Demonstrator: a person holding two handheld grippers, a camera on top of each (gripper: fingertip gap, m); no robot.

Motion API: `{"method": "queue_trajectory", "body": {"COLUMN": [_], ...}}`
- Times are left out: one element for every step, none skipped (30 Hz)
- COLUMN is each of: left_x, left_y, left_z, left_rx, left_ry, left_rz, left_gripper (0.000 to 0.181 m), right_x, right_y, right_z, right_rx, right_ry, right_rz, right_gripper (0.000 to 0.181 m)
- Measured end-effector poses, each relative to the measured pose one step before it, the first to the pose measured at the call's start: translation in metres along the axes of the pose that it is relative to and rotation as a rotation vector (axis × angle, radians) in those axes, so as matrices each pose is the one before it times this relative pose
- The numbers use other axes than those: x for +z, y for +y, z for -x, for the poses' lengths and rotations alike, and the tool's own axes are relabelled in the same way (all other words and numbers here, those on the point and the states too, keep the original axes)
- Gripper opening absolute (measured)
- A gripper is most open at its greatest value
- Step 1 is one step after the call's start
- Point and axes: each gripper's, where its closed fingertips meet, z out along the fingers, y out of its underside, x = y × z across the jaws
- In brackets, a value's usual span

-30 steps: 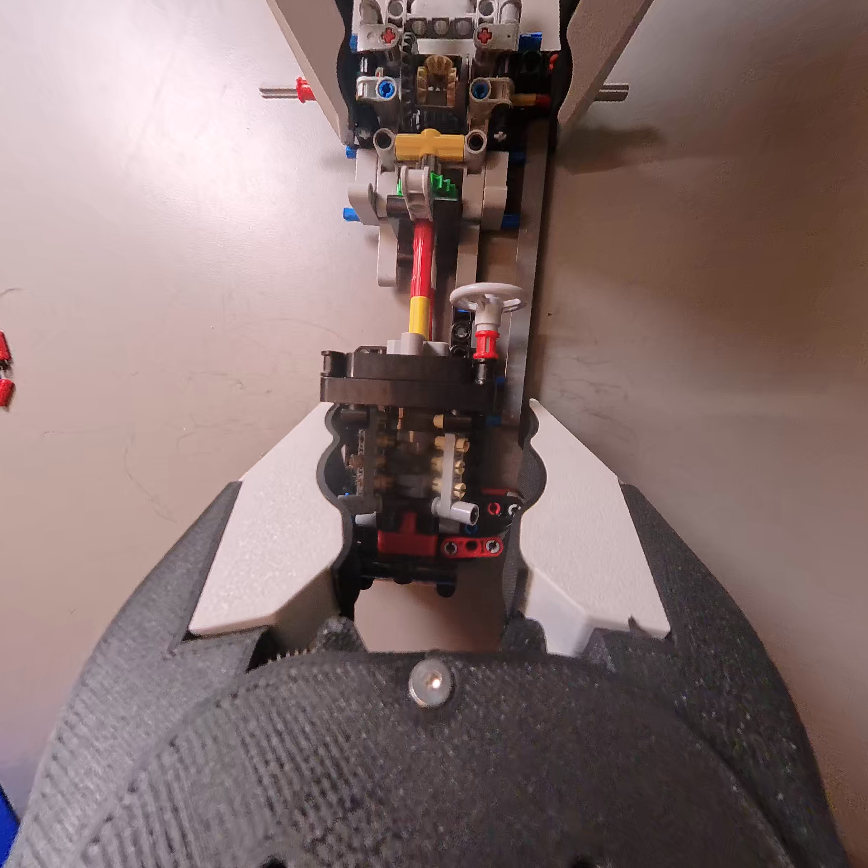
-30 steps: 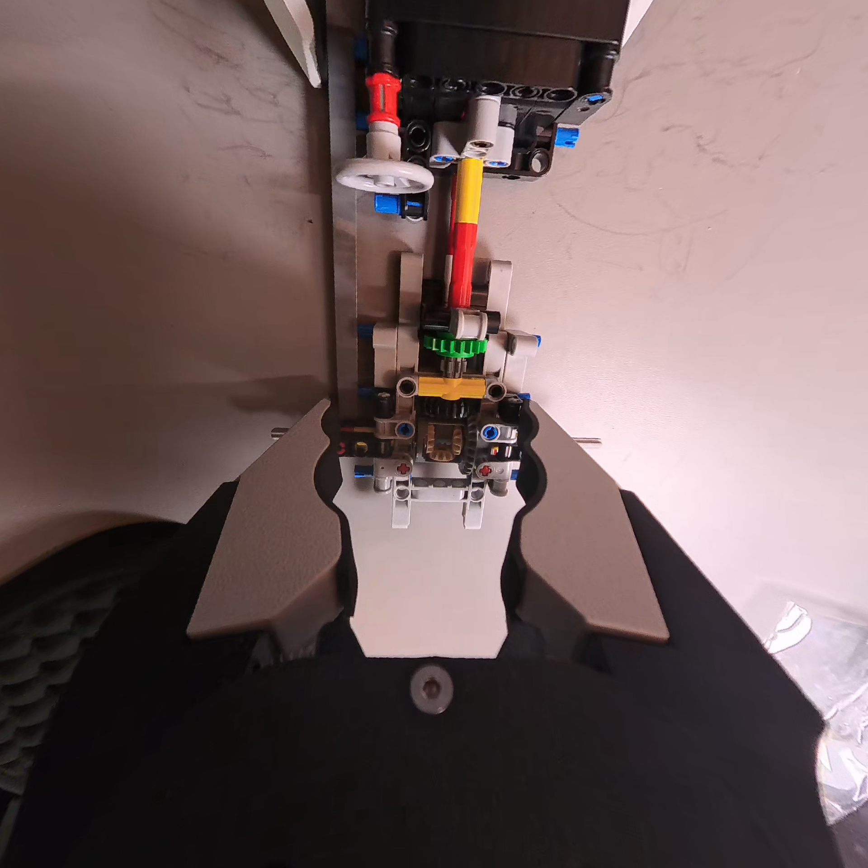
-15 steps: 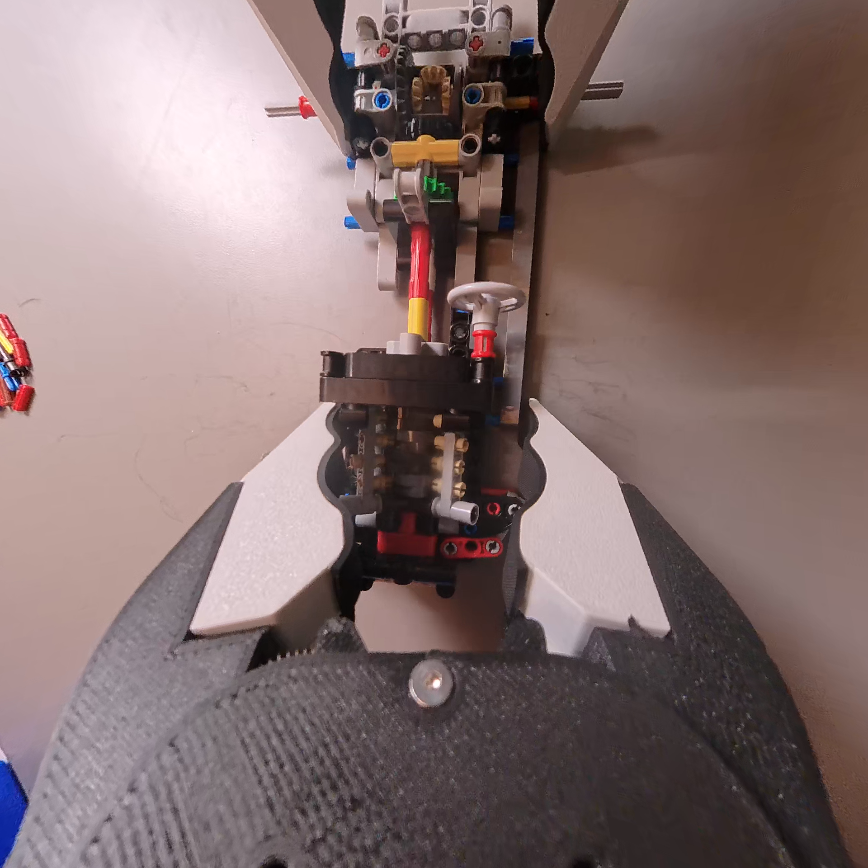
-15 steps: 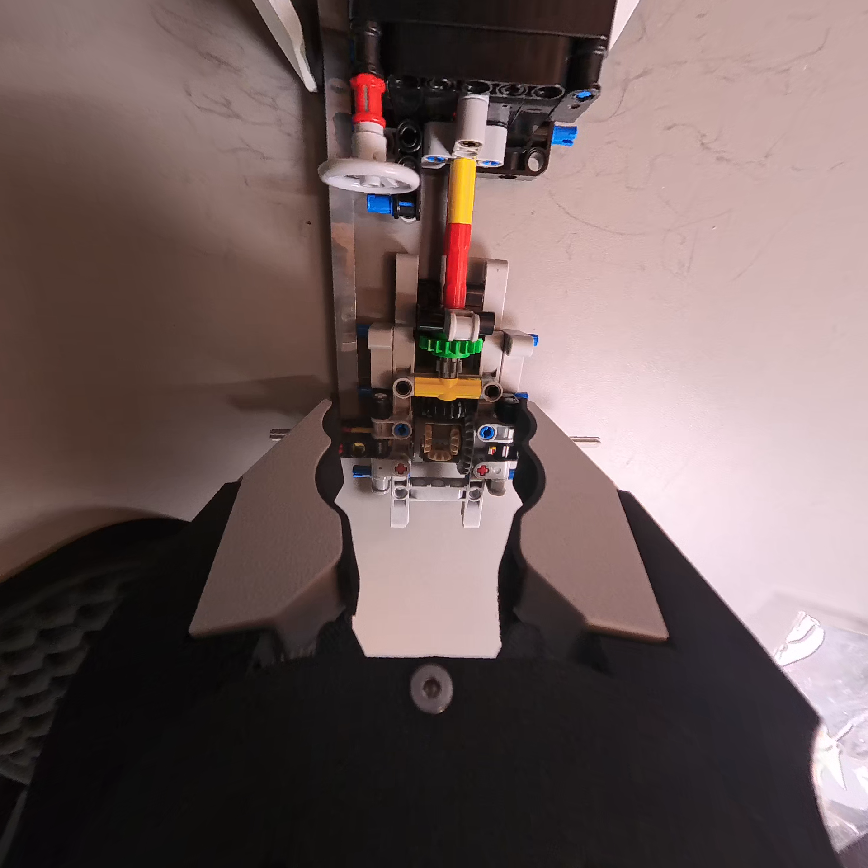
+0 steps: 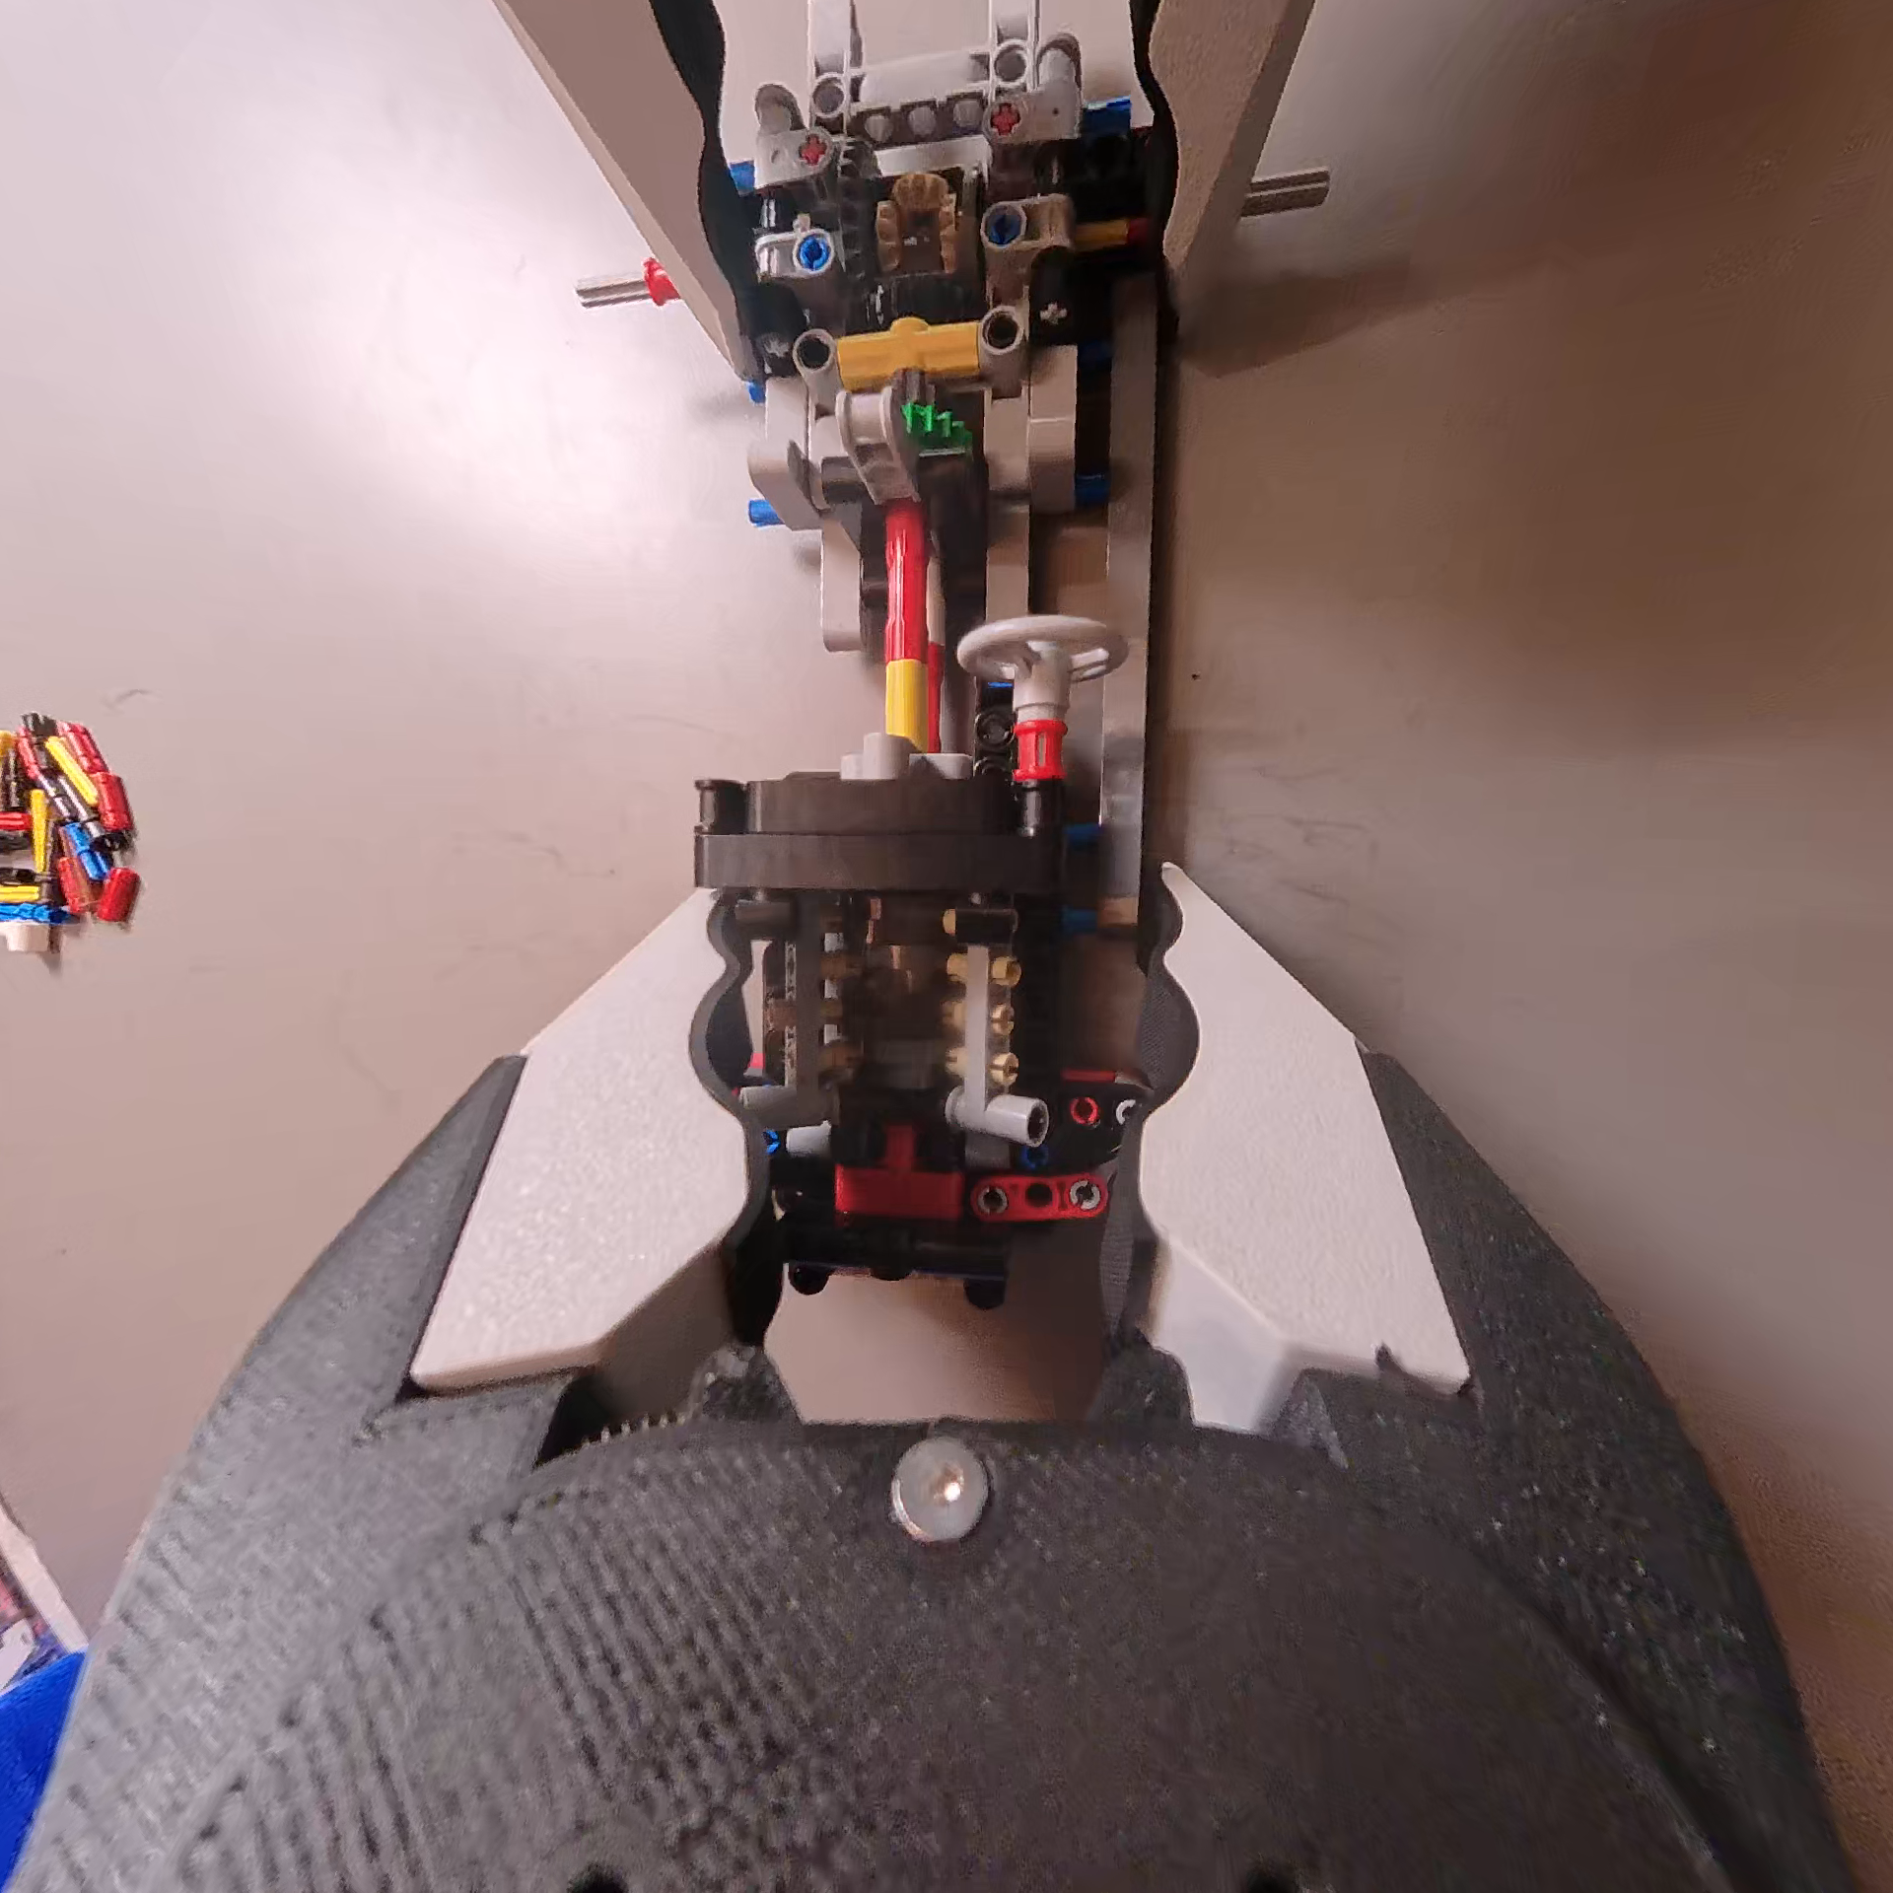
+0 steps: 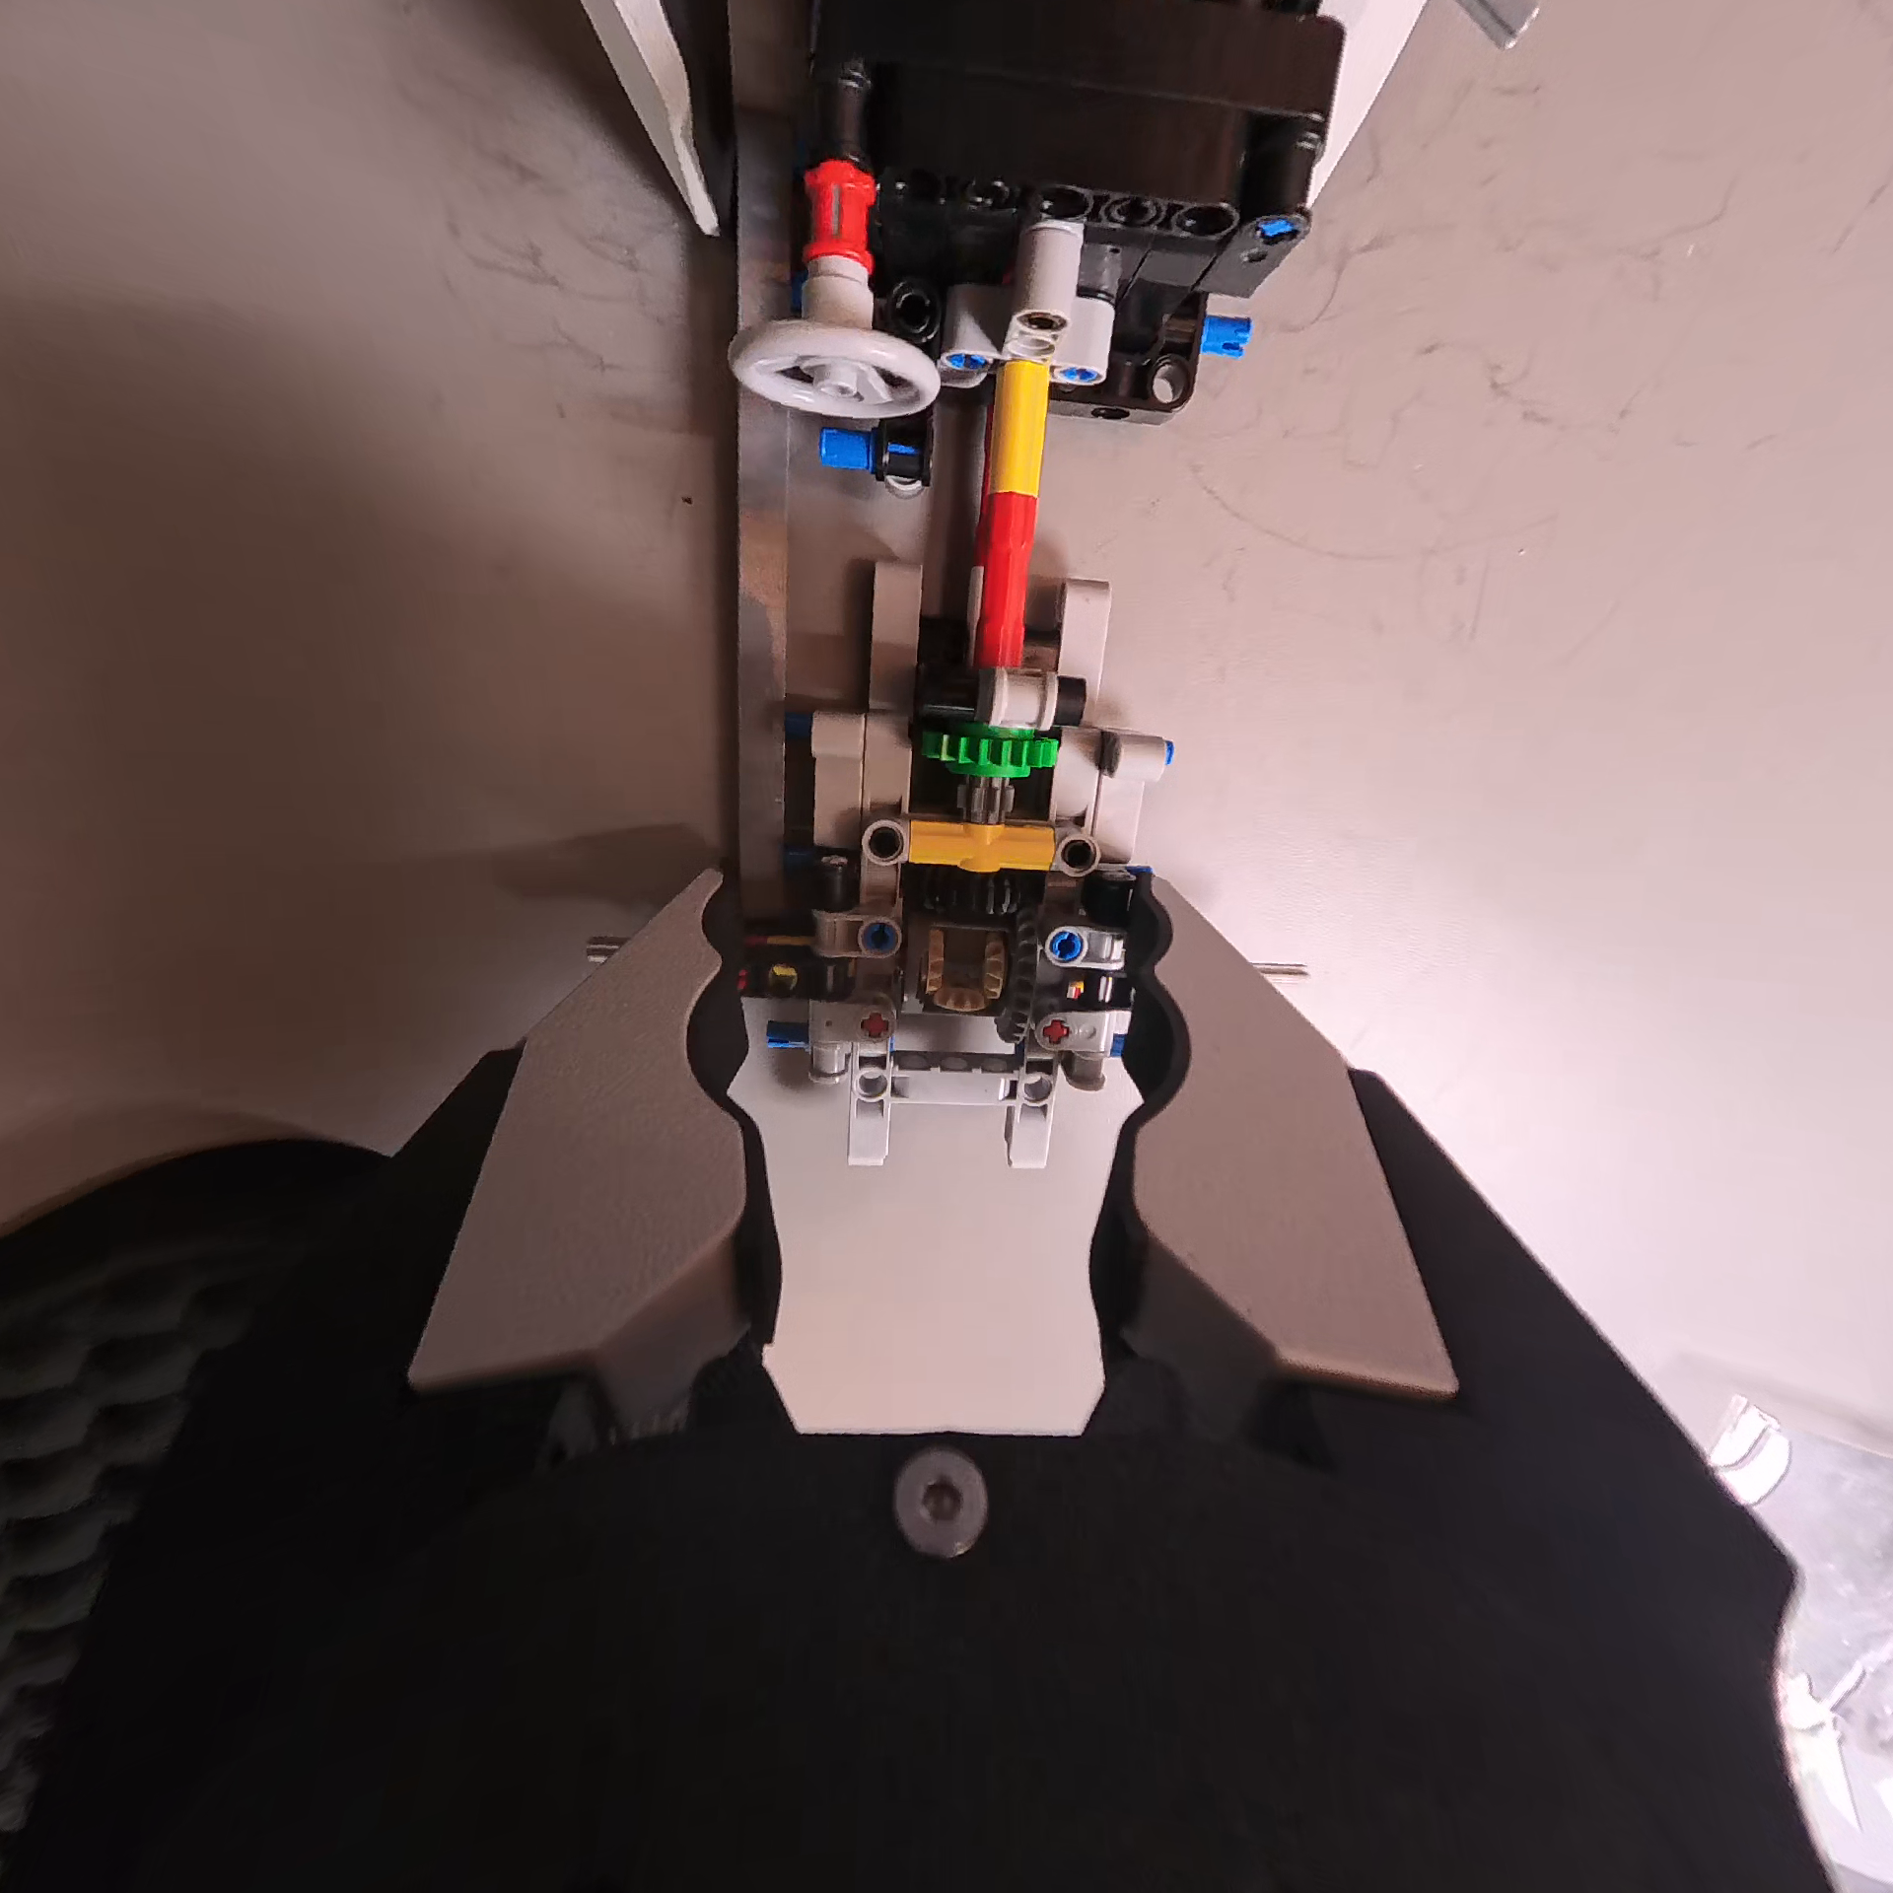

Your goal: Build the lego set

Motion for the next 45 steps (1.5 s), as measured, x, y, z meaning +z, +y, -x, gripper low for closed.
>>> {"method": "queue_trajectory", "body": {"left_x": [-0.00009, 0.00001, -0.00002, -0.00014, -0.00019, -0.00026, -0.0001, 0.00016, 0.00043, 0.00028, 0.00026, 0.00036, 0.00036, 0.00029, 0.0002, 0.0001, 0.00011, -0.00007, -0.00006, -0.00004, -0.00007, 0.00006, -0.00023, -0.00015, -0.00024, -0.00003, -0.00012, -0.00008, -0.00012, -0.00008, -0.00009, 0.00018, 0.00027, 0.00017, 0.00002, 0.00003, -0.00004, 0.00011, 0.00003, -0.00014, -0.00025, -0.00009, -0.00002, 0.00002, -0.00008], "left_y": [0.00052, 0.0007, 0.00079, 0.00068, 0.00054, 0.00037, 0.00063, 0.00082, 0.00042, 0.00027, 0.00022, 0.00024, 0.00018, 0.00013, 0.00009, -0.00001, -0.00001, -0.00007, -0.00001, -0.00001, -0.00003, -0.00006, -0.0001, -0.00011, -0.00004, -0.00014, -0.00012, -0.00003, -0.00008, -0.00001, 0.00005, 0.00009, 0.00009, 0.00007, 0.00005, -0.00002, -0.00008, -0.00005, -0.00004, -0.00008, 0.00004, -0.00005, -0.00013, -0.00005, 0.0], "left_z": [0.00024, 0.0002, 0.00002, -0.00006, 0.00001, 0.00005, 0.00022, 0.00009, 0.00002, 0.00025, 0.00042, 0.00019, -0.00008, -0.00005, -0.00009, -0.00016, -0.00007, -0.00016, -0.00013, -0.00011, -0.00009, -0.00014, -0.00015, -0.00019, -0.00016, -0.00011, -0.00015, -0.00004, -0.00012, -0.00005, -0.00002, 0.00002, 0.00001, -0.00001, -0.00004, -0.00014, -0.00024, -0.00009, -0.00006, -0.00013, -0.00013, -0.00008, -0.00011, 0.0, -0.00011], "left_rx": [0.001, -0.0049, -0.005, -0.0012, 0.0019, 0.0035, 0.0018, -0.0023, -0.0032, -0.0002, 0.0013, -0.0006, -0.0032, -0.0034, -0.0012, -0.0012, -0.0019, -0.0013, -0.0006, -0.0008, -0.002, -0.0029, -0.0017, -0.0016, -0.0025, -0.003, -0.0035, -0.0015, -0.0001, 0.001, 0.0025, -0.0002, -0.0023, -0.0008, 0.0024, 0.002, -0.0009, -0.0038, -0.0025, 0.0012, 0.0017, -0.0011, -0.0029, -0.0035, -0.0021], "left_ry": [0.0012, 0.004, 0.0033, 0.0015, 0.0, -0.0001, 0.003, 0.0085, 0.0117, 0.0095, 0.006, 0.0075, 0.0102, 0.0088, 0.0053, 0.004, 0.0036, 0.0016, -0.0005, -0.0005, 0.0007, 0.0001, -0.0028, -0.0041, -0.0032, -0.0017, -0.0006, -0.0008, -0.0013, -0.0016, 0.0002, 0.0054, 0.0089, 0.0067, 0.002, 0.0002, 0.0019, 0.0042, 0.0022, -0.0026, -0.0042, -0.0013, 0.0028, 0.0054, 0.0054], "left_rz": [0.0125, 0.0127, 0.0139, 0.0148, 0.0131, 0.0107, 0.0103, 0.0092, 0.0075, 0.0088, 0.0116, 0.0112, 0.0067, 0.0026, 0.0, -0.0011, -0.0009, 0.0008, 0.0024, 0.0018, -0.0003, -0.0017, -0.0013, -0.0015, -0.0024, -0.0033, -0.0033, -0.0023, -0.0004, 0.0019, 0.0029, 0.0024, 0.0026, 0.0043, 0.0054, 0.0033, -0.0015, -0.0054, -0.0047, -0.0011, 0.0006, -0.0021, -0.0057, -0.0067, -0.0032], "left_gripper": [0.075, 0.075, 0.075, 0.075, 0.075, 0.075, 0.074, 0.074, 0.074, 0.074, 0.074, 0.075, 0.074, 0.074, 0.074, 0.075, 0.075, 0.074, 0.074, 0.074, 0.074, 0.074, 0.074, 0.074, 0.074, 0.074, 0.074, 0.073, 0.073, 0.074, 0.074, 0.074, 0.074, 0.074, 0.074, 0.074, 0.074, 0.074, 0.074, 0.074, 0.074, 0.074, 0.074, 0.074, 0.074], "right_x": [0.00011, 0.00005, 0.00011, 0.00007, 0.00018, 0.00012, 0.00022, 0.00021, 0.00022, 0.00018, 0.0001, 0.00009, -0.00003, -0.00003, -0.00005, -0.00013, 0.0, -0.00003, 0.00003, 0.00001, 0.00005, 0.00005, -0.0001, -0.00006, 0.00003, -0.0001, 0.00008, -0.00002, -0.00003, 0.00012, -0.00011, -0.00025, 0.00004, -0.00002, -0.00002, 0.0, -0.00008, -0.00003, -0.00003, 0.00001, -0.00005, 0.00006, 0.00004, -0.00015, -0.00014], "right_y": [-0.00043, -0.00029, -0.00046, -0.0004, -0.00036, -0.00026, -0.00054, -0.0005, -0.00013, -0.00005, -0.00002, -0.00005, 0.0, -0.0002, -0.00015, -0.00015, -0.00008, 0.00002, 0.00004, 0.00001, -0.00003, -0.00006, -0.00013, -0.00018, -0.00014, -0.0001, 0.00002, -0.00001, -0.0001, 0.00008, -0.00006, -0.00015, -0.00017, -0.00002, 0.00018, 0.00006, 0.00009, -0.00017, -0.00002, -0.00018, -0.00011, -0.00009, -0.00006, -0.00009, 0.00001], "right_z": [0.00006, 0.0, -0.00024, -0.0001, -0.00005, -0.00017, -0.00007, 0.00016, -0.00015, -0.00027, -0.00053, -0.00036, -0.00004, -0.00012, 0.00001, -0.00005, -0.00005, 0.00003, -0.00003, -0.00009, -0.00005, 0.00001, -0.00006, 0.00014, -0.00005, -0.00003, 0.00008, -0.00002, 0.00017, 0.00017, 0.00025, 0.00021, 0.00002, -0.0001, -0.00014, -0.00017, -0.00011, -0.00007, -0.00035, -0.00013, -0.00014, -0.00022, -0.00011, 0.00009, -0.00006], "right_rx": [-0.004, -0.0012, -0.0035, -0.0025, -0.0008, -0.002, 0.0024, -0.0009, 0.0015, 0.0012, -0.0003, -0.0012, -0.0032, -0.003, 0.001, 0.0006, 0.0019, 0.0005, -0.0015, -0.0023, -0.0018, -0.0001, 0.0009, 0.004, 0.0075, 0.0047, 0.0029, 0.0021, 0.0028, 0.0059, 0.0107, 0.0018, -0.0043, -0.006, -0.0052, -0.0071, -0.004, -0.0023, -0.0017, 0.0011, 0.0021, 0.0031, 0.0014, -0.0002, -0.0009], "right_ry": [0.0, -0.0004, 0.0008, -0.001, -0.0023, -0.001, -0.0006, -0.0009, -0.0035, -0.0037, -0.0021, -0.0012, 0.0003, 0.0015, 0.001, 0.0009, 0.0014, 0.0007, -0.0012, -0.0012, -0.0006, -0.0007, 0.0014, 0.0022, 0.0009, 0.0009, 0.0, 0.0002, -0.0002, -0.0033, -0.0079, -0.0077, -0.0017, 0.0, 0.0007, 0.0041, 0.0042, 0.0034, 0.0045, 0.0011, -0.0006, -0.0004, 0.0006, 0.0001, -0.0014], "right_rz": [-0.0046, -0.0025, -0.0033, -0.005, -0.0044, -0.0039, -0.0042, -0.0061, -0.006, -0.0052, -0.0031, -0.0006, 0.0001, -0.0023, -0.0049, -0.0056, -0.0034, 0.0005, 0.0028, 0.0041, 0.0026, -0.0008, -0.0032, -0.0047, -0.0054, -0.0019, 0.0017, 0.0017, -0.0014, -0.0065, -0.0088, -0.0056, 0.0006, 0.0045, 0.0058, 0.0034, 0.0026, 0.0003, -0.0008, -0.002, -0.0032, -0.003, -0.0002, 0.0024, 0.0027], "right_gripper": [0.072, 0.072, 0.071, 0.072, 0.072, 0.072, 0.072, 0.072, 0.072, 0.072, 0.072, 0.072, 0.072, 0.071, 0.071, 0.071, 0.071, 0.07, 0.07, 0.07, 0.07, 0.07, 0.07, 0.07, 0.07, 0.07, 0.07, 0.071, 0.071, 0.071, 0.072, 0.072, 0.072, 0.072, 0.072, 0.071, 0.071, 0.071, 0.071, 0.071, 0.071, 0.071, 0.071, 0.071, 0.071]}}
